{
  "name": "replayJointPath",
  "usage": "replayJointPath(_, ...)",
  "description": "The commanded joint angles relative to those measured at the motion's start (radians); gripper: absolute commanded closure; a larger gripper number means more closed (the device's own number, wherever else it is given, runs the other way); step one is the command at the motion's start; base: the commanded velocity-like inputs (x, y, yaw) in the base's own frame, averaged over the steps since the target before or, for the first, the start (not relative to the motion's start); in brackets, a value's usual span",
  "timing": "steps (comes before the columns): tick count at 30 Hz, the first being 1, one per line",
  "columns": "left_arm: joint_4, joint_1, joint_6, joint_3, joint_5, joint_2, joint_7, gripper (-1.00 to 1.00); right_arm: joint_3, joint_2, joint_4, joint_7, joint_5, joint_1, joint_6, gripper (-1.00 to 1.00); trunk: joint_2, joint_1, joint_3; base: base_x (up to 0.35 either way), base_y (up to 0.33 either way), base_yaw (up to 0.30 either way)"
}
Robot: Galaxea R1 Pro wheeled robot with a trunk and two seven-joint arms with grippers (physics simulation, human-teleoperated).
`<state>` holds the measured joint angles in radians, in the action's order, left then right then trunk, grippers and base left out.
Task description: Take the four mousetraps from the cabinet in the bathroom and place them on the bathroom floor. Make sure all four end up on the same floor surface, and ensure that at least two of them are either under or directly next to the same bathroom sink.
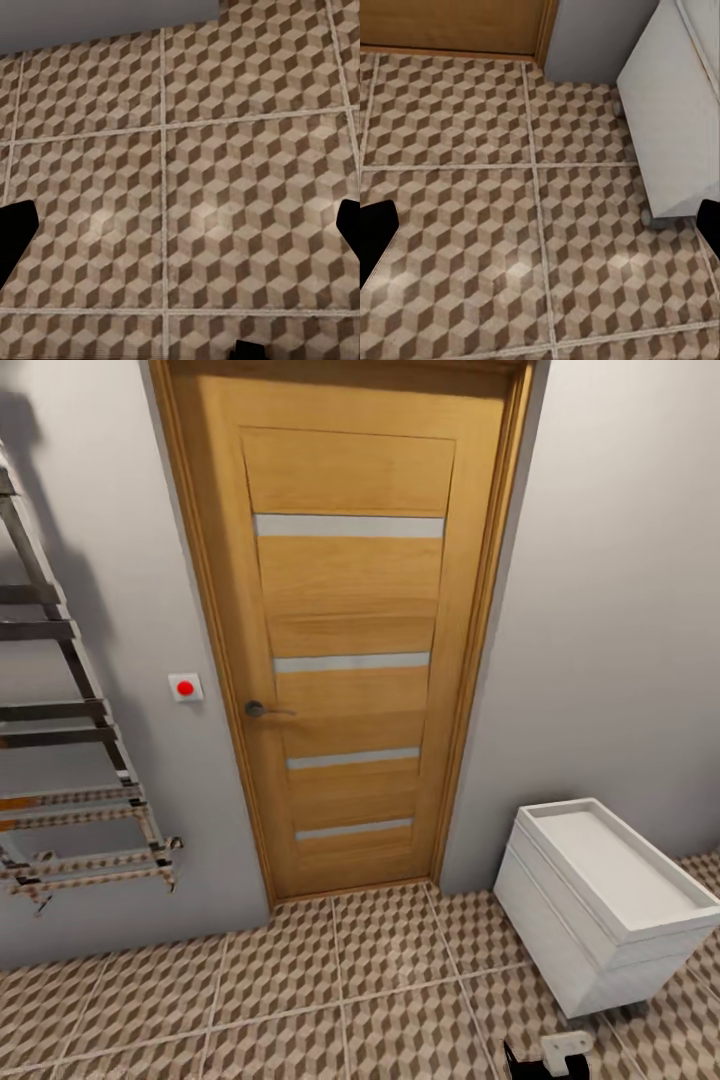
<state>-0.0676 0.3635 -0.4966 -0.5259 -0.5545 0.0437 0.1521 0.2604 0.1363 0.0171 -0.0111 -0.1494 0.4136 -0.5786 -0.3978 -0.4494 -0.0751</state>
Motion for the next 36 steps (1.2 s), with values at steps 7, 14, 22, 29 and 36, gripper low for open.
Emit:
replayJointPath(7,-0.003,0.002,-0.004,-0.008,0.000,-0.001,0.004,-1.00,0.009,0.000,0.000,-0.001,-0.009,0.000,-0.003,-1.00,-0.002,-0.001,-0.002,-0.006,0.007,0.270)
replayJointPath(14,-0.003,0.002,-0.004,-0.008,-0.001,-0.001,0.004,-1.00,0.009,0.000,0.000,-0.001,-0.009,0.001,-0.003,-1.00,-0.002,-0.001,-0.002,-0.001,0.001,0.270)
replayJointPath(22,-0.003,0.002,-0.004,-0.008,-0.001,-0.001,0.004,-1.00,0.009,-0.001,0.000,-0.001,-0.009,0.001,-0.003,-1.00,-0.002,-0.001,-0.002,0.000,0.000,0.271)
replayJointPath(29,-0.003,0.002,-0.004,-0.008,-0.001,-0.001,0.004,-1.00,0.010,-0.001,0.000,-0.001,-0.009,0.001,-0.003,-1.00,-0.002,-0.001,-0.002,0.000,0.000,0.271)
replayJointPath(36,-0.003,0.002,-0.004,-0.008,-0.001,-0.001,0.004,-1.00,0.010,-0.001,0.000,-0.001,-0.009,0.001,-0.003,-1.00,-0.002,-0.001,-0.002,0.000,0.000,0.270)
